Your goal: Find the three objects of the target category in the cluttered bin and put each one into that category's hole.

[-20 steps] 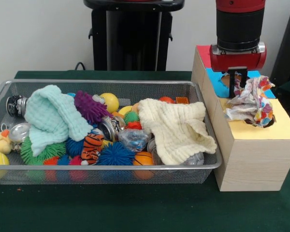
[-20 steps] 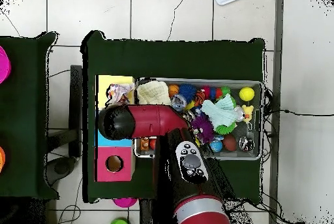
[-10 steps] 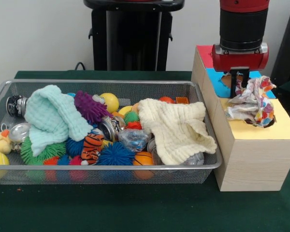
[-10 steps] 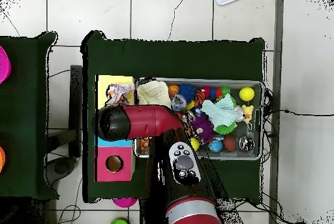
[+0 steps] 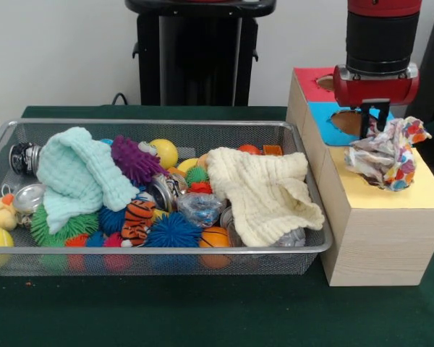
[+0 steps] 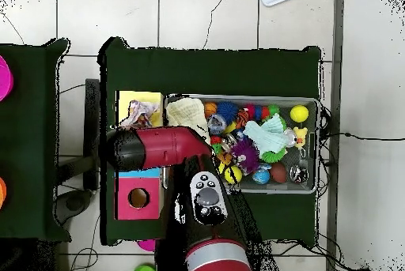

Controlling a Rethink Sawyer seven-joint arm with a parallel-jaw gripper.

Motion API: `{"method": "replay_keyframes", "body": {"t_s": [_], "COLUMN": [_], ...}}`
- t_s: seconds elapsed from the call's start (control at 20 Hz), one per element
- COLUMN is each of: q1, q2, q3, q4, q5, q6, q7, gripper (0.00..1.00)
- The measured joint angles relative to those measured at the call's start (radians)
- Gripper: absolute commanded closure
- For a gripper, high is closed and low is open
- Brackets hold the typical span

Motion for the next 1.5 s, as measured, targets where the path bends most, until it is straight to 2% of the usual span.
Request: {"method": "replay_keyframes", "body": {"t_s": [1.5], "q1": [0.011], "q2": [0.024], "q3": [0.0], "q4": [-0.072], "q5": [0.008], "q6": [0.0], "q7": [0.0], "gripper": [1.0]}}
